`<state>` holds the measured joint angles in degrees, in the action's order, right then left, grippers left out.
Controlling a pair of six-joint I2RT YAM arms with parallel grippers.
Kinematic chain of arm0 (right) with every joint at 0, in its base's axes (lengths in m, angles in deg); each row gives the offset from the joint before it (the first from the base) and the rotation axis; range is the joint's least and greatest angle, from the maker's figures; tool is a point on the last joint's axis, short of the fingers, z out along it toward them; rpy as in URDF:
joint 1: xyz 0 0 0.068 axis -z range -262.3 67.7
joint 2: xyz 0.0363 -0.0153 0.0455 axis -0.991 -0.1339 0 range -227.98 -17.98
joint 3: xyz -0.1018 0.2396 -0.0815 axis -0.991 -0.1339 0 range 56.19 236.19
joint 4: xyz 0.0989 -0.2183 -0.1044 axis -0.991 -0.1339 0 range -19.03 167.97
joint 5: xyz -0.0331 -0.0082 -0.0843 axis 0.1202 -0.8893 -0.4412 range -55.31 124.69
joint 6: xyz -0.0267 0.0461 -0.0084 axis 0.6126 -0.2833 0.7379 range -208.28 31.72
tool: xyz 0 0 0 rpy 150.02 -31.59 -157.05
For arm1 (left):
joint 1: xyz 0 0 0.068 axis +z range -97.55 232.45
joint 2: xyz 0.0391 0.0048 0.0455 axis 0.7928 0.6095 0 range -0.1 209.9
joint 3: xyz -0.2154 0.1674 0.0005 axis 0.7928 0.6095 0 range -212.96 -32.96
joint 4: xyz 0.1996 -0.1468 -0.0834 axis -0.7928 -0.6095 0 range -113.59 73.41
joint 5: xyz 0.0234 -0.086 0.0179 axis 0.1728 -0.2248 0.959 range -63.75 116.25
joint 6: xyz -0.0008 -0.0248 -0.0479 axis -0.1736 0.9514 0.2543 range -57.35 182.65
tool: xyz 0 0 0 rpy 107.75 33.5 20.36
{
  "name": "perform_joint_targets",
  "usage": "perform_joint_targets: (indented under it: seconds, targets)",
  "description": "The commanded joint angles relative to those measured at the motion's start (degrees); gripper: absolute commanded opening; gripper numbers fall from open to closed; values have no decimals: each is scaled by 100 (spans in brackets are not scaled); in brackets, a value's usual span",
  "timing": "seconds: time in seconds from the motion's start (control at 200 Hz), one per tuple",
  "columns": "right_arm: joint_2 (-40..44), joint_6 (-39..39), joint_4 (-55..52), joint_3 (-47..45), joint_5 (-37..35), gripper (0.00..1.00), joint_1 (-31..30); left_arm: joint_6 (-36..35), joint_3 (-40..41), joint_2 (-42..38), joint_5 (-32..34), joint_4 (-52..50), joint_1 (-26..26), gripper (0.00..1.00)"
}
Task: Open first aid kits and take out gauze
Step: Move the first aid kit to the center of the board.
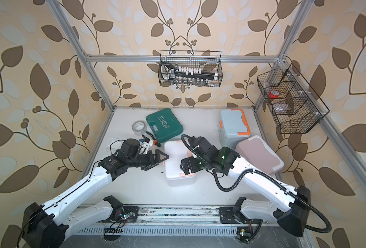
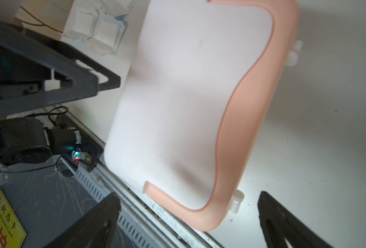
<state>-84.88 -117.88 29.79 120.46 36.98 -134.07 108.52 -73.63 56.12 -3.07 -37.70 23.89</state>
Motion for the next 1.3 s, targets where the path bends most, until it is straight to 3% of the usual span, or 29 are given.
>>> perform_joint_targets:
  seconds: [0.0,0.13,0.22,0.31,0.485,0.68,0.885,1.03,1.105,1.295]
  targets:
    - [283,-190,-389,99,-179,98,-540,-420,-202,-206,230,-647,-36,99]
    - [410,-377,-124,-55,131,97,-1598,-531,-233,-156,299,-677,-35,99]
    - [256,-541,485,-269,711,97,-2098,-502,-236,175,33,-231,-36,99]
    - [3,-734,857,-486,887,97,-2202,-547,-533,743,-184,41,-49,99]
    - [-379,-1065,436,-605,233,94,-2043,-612,-1320,1721,-309,407,-273,99]
    - [-261,-1299,62,-959,-279,92,-1072,-659,-2315,2974,-277,684,-539,99]
    - [-222,-507,279,-1325,-423,93,619,-974,-3508,3927,46,231,-463,99]
    - [-513,248,453,-1171,-463,96,1702,-939,-3581,3935,161,205,-322,99]
    - [-755,526,548,-1003,-673,99,1964,-939,-3485,3828,219,187,-285,99]
    - [-1556,851,1088,-309,-417,99,2481,-940,-3293,3448,391,92,-266,99]
